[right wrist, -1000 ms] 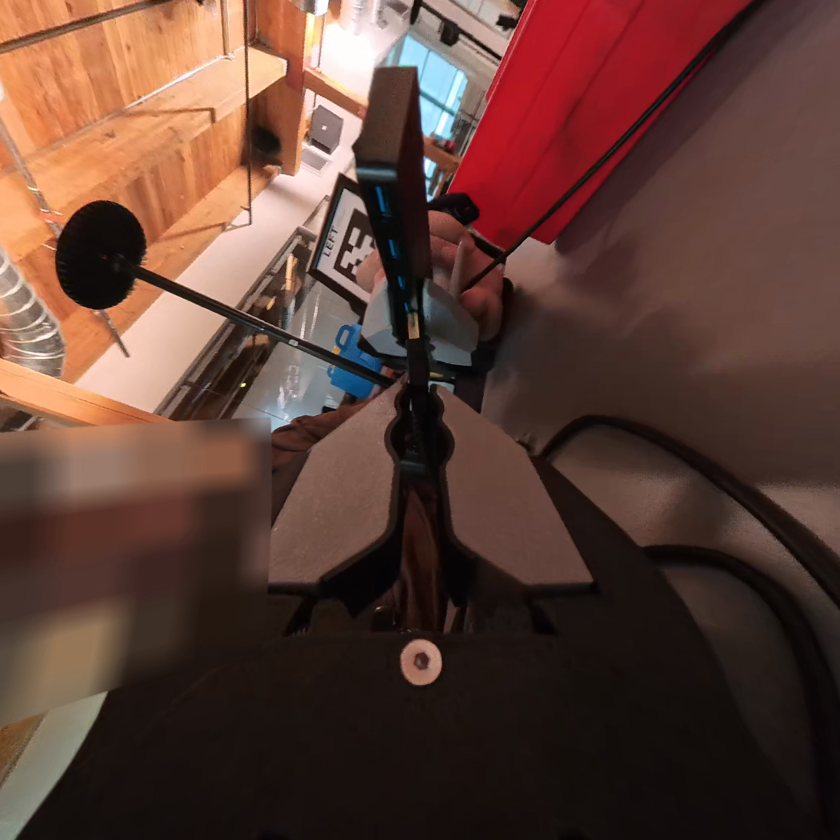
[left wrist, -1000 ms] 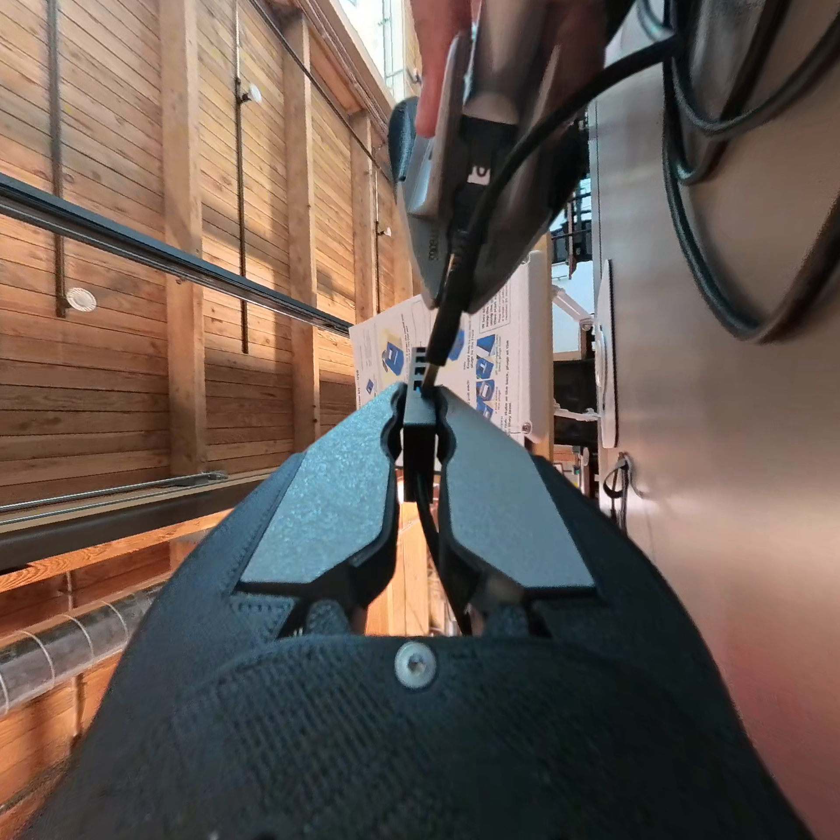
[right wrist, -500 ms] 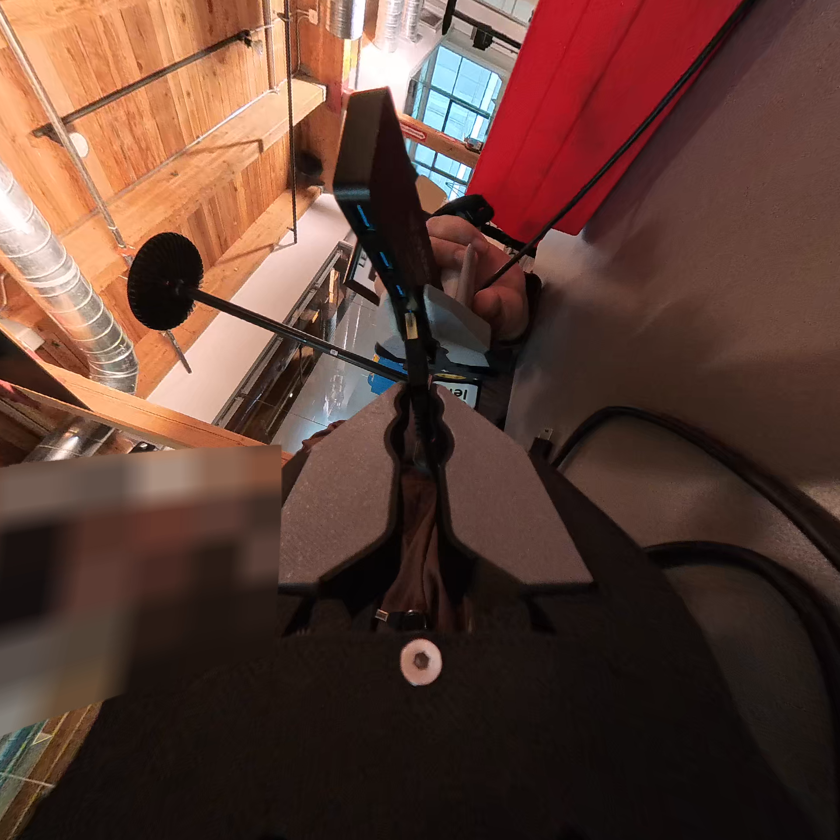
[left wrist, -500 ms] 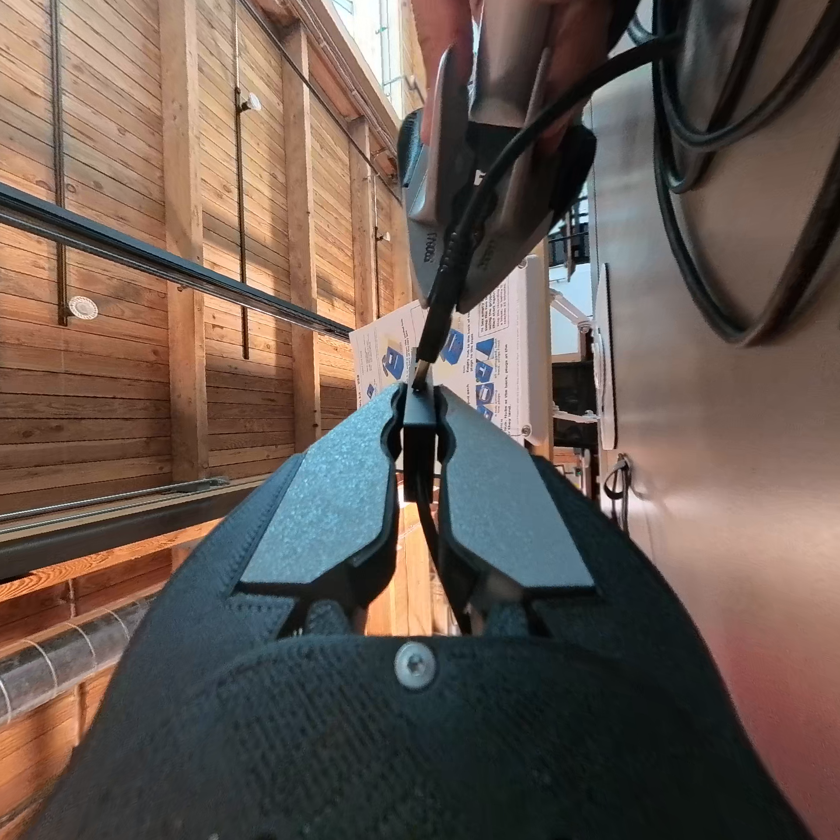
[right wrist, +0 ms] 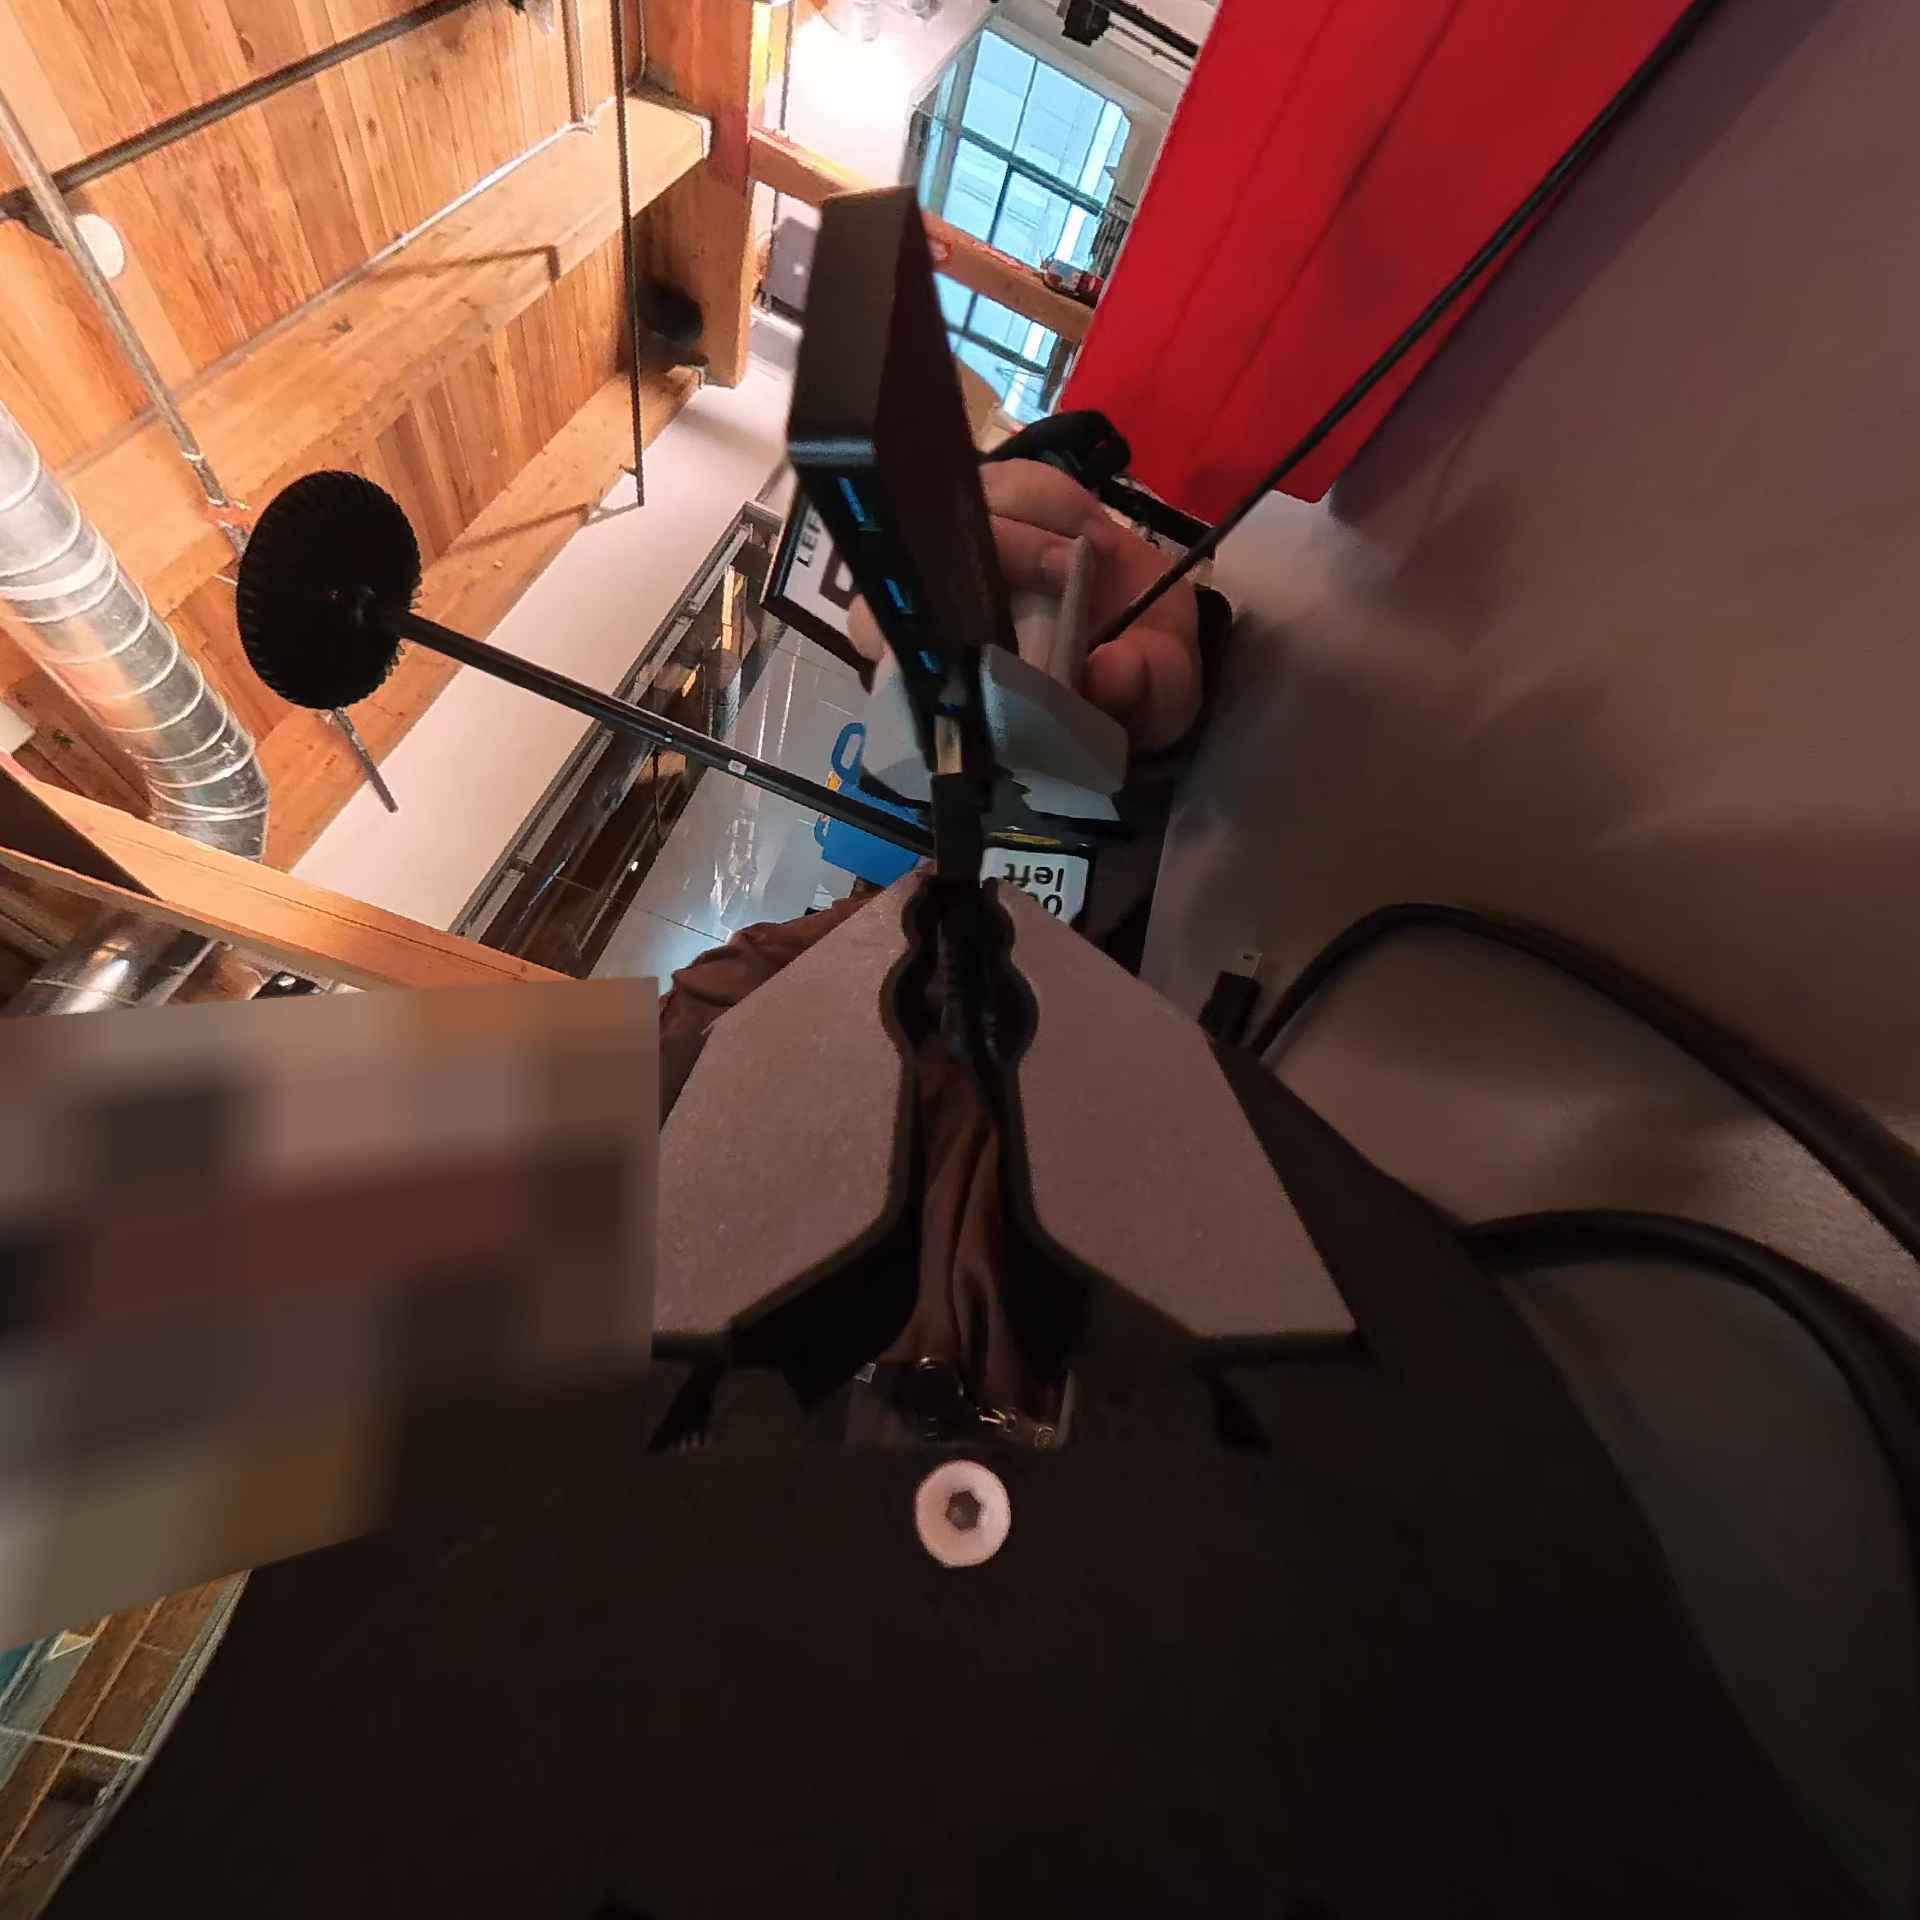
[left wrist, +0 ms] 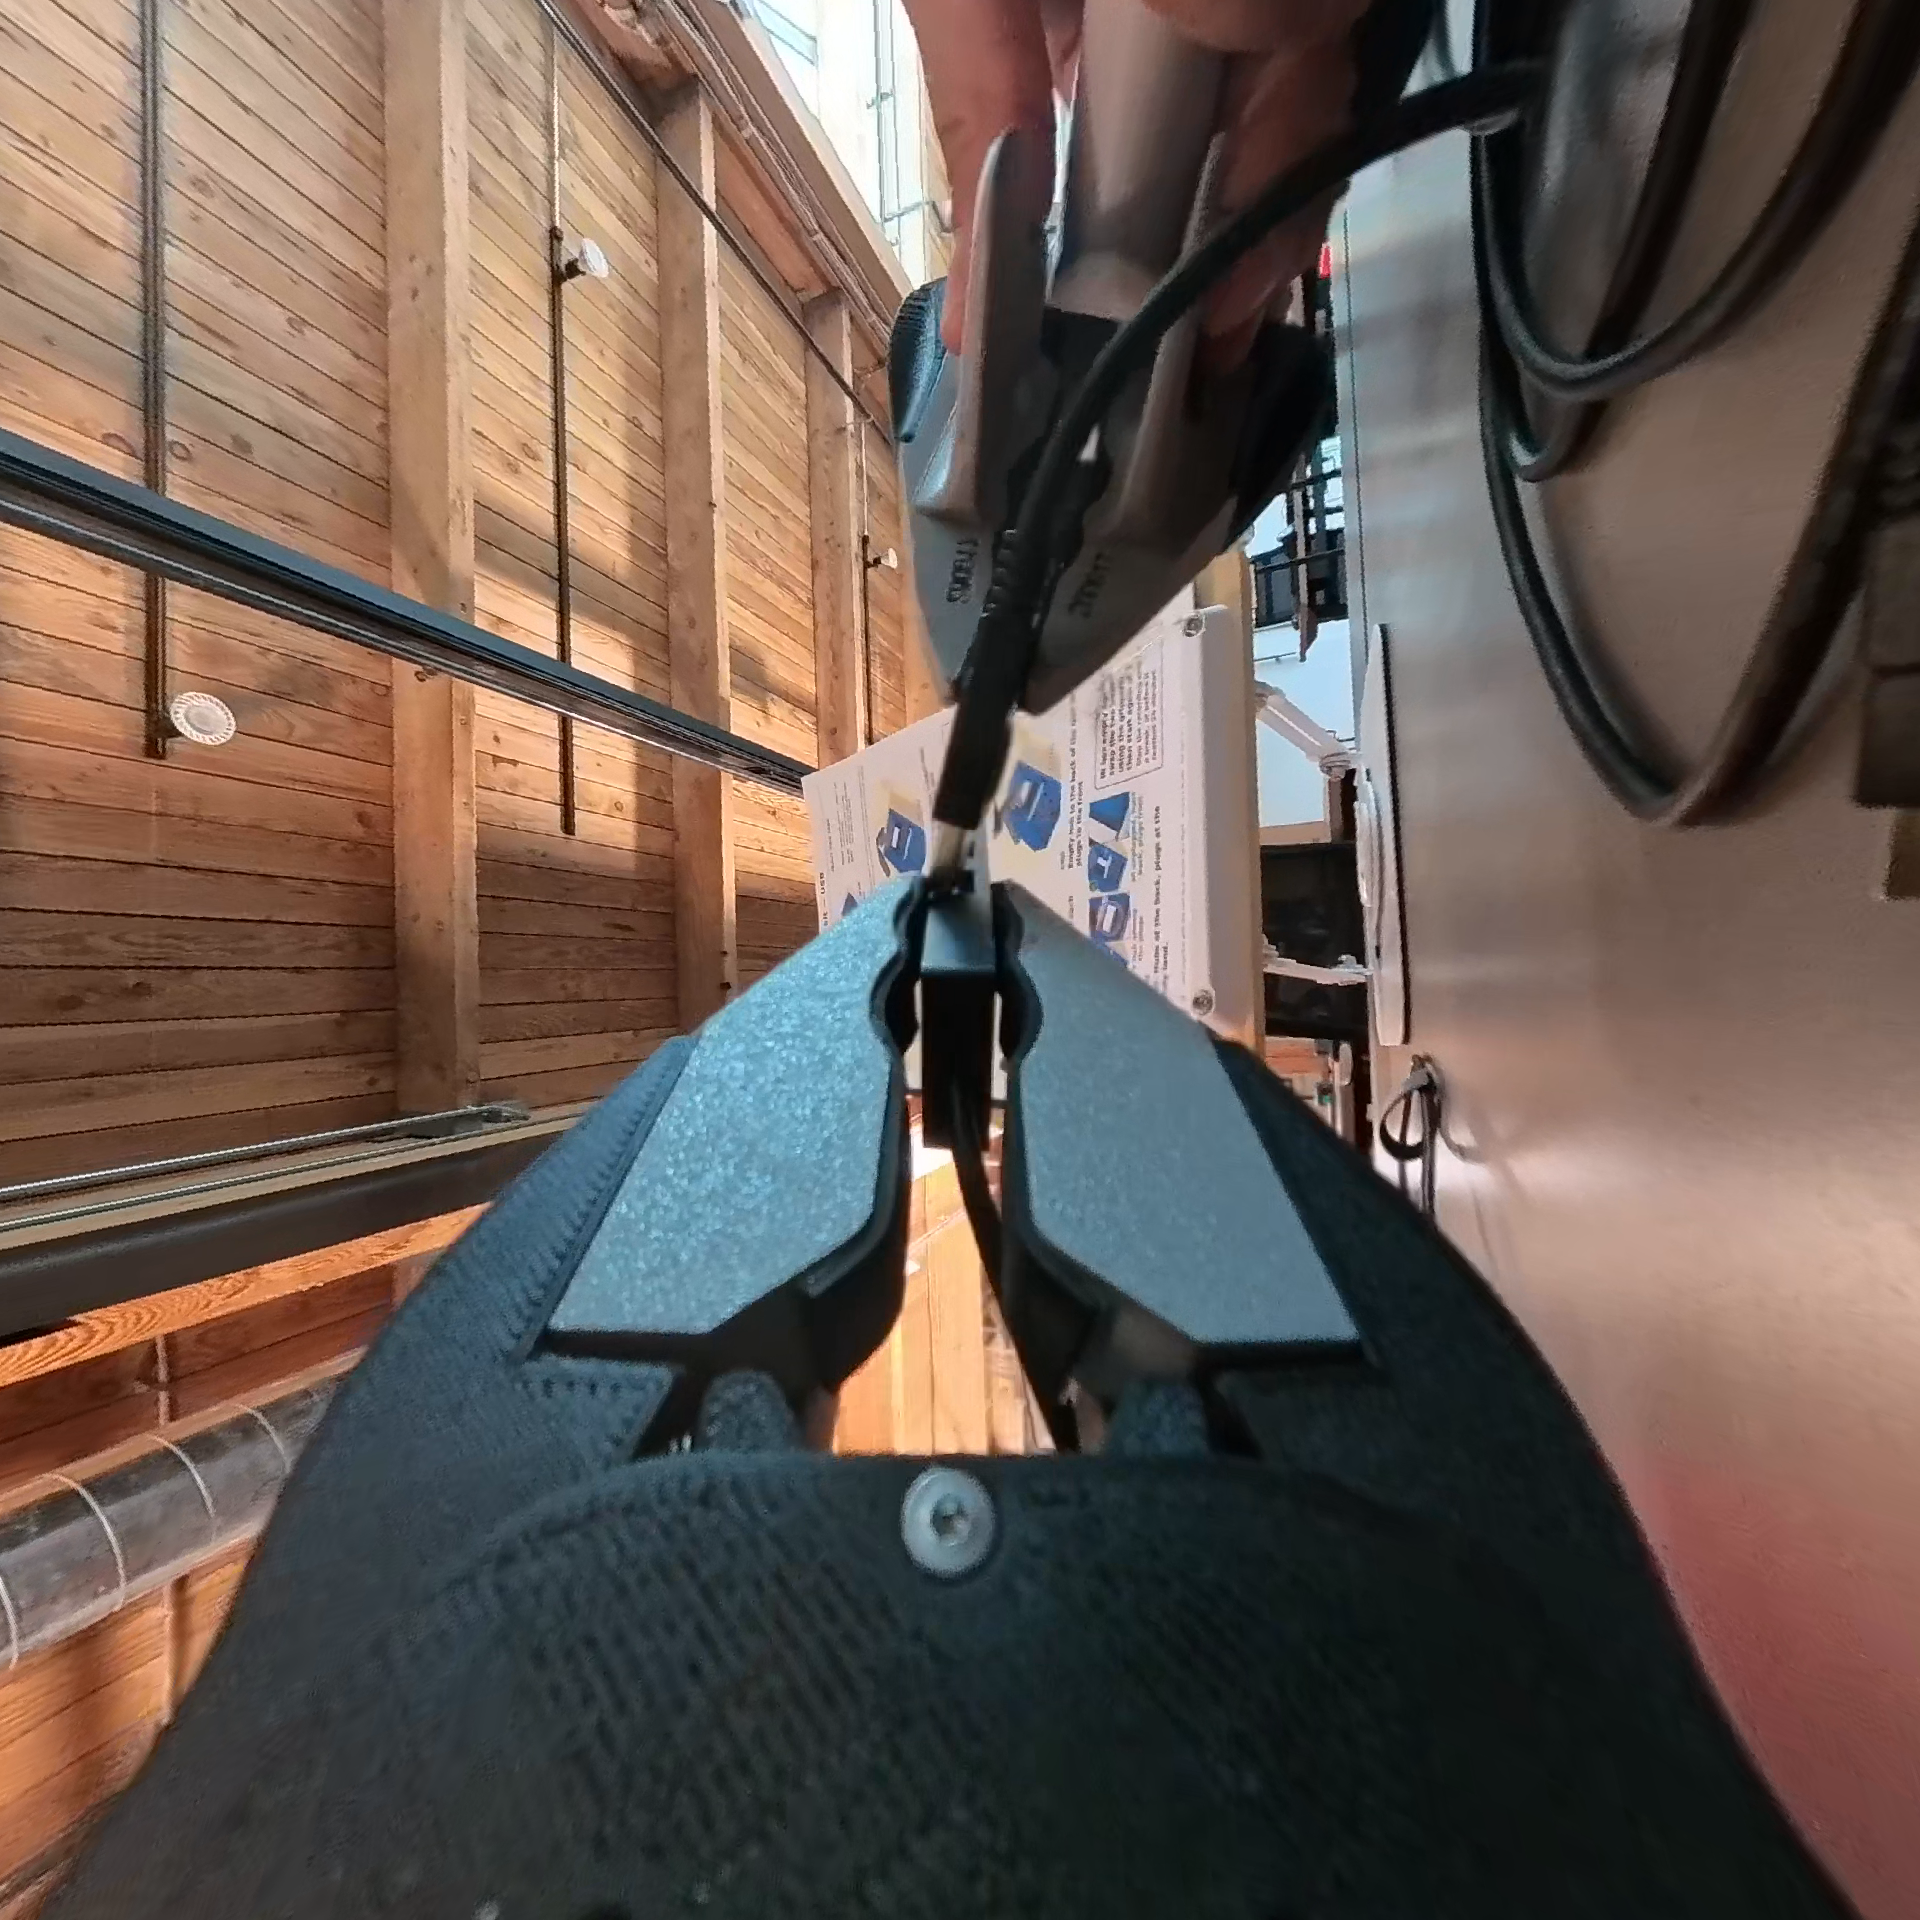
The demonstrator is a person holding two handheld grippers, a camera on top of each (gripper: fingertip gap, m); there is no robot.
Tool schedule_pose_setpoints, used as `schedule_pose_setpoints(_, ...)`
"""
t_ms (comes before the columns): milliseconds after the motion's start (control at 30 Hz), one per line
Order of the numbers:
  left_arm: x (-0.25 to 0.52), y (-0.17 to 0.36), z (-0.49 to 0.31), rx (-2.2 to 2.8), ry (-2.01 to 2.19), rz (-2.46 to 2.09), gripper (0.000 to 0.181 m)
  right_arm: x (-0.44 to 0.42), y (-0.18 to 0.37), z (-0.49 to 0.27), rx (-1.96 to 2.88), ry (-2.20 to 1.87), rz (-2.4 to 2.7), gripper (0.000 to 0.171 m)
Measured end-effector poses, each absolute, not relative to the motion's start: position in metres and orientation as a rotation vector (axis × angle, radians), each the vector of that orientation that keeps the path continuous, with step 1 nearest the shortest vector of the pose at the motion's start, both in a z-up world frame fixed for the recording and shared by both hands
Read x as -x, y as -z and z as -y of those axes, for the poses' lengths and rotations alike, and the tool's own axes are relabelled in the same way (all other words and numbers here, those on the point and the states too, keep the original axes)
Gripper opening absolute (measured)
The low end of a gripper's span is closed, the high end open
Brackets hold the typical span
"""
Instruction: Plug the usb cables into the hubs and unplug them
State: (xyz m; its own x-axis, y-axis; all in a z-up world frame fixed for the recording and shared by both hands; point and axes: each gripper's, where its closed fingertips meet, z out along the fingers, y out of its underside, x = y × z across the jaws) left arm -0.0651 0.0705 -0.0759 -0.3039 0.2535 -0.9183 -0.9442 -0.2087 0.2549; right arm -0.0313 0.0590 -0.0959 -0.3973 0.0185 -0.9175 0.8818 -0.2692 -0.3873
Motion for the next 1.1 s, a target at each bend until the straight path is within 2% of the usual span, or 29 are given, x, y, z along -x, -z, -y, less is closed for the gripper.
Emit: schedule_pose_setpoints(1100, 0.0655, 0.0804, -0.0714, 1.007, -1.629, -1.076, 0.009, 0.0343, 0.1008, -0.0622, -1.205, 1.736, -1.324, 0.006)
